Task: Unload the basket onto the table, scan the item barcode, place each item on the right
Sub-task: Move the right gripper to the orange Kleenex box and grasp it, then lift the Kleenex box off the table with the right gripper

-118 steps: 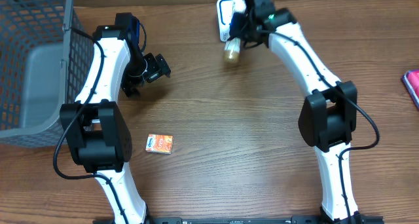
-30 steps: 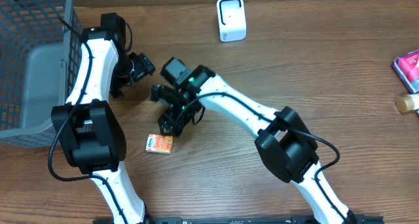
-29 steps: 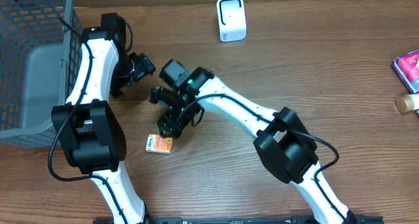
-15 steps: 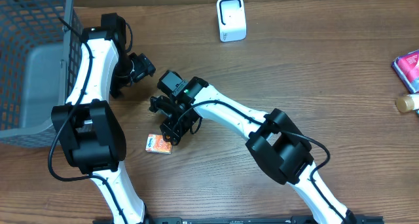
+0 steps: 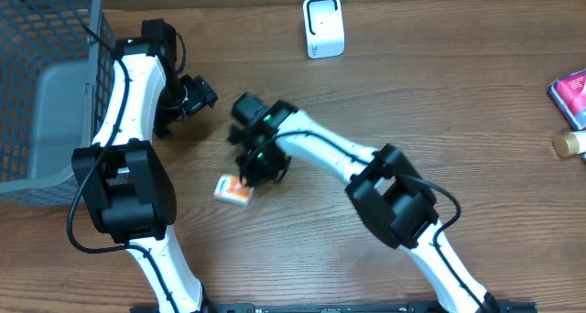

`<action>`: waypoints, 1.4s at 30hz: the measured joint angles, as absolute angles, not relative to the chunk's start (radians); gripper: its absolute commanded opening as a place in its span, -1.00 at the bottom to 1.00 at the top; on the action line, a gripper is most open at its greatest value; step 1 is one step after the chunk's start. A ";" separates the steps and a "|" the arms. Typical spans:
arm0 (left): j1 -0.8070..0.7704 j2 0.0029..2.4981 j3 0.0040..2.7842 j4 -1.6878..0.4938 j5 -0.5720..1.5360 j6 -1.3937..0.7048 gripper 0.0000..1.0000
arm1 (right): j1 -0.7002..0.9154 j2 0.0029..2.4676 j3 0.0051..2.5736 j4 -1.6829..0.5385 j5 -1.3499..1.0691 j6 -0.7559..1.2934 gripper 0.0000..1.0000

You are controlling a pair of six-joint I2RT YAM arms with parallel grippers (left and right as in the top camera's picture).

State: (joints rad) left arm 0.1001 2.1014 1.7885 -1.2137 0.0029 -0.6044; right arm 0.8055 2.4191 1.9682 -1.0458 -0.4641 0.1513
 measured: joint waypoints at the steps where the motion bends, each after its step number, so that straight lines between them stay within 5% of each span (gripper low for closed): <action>1: 0.100 2.101 1.789 -1.214 0.002 -0.604 1.00 | 0.780 2.419 1.975 -1.068 -0.450 0.183 -0.93; 9: 0.100 2.101 1.789 -1.215 0.003 -0.604 1.00 | 0.480 2.381 1.982 -1.285 -0.253 0.306 -0.89; 19: 0.100 2.101 1.789 -1.207 0.003 -0.604 1.00 | 0.335 2.372 1.988 -1.463 -0.146 0.273 0.06; 26: 0.100 2.101 1.789 -1.206 0.003 -0.604 1.00 | 0.373 2.292 2.094 -1.512 -0.080 0.224 0.23; 35: 0.100 2.101 1.789 -1.208 0.003 -0.604 1.00 | 0.733 2.241 1.913 -1.253 0.205 0.159 0.18; 42: 0.100 2.101 1.789 -1.211 0.003 -0.604 0.99 | 0.741 2.249 1.754 -1.166 0.438 0.188 0.08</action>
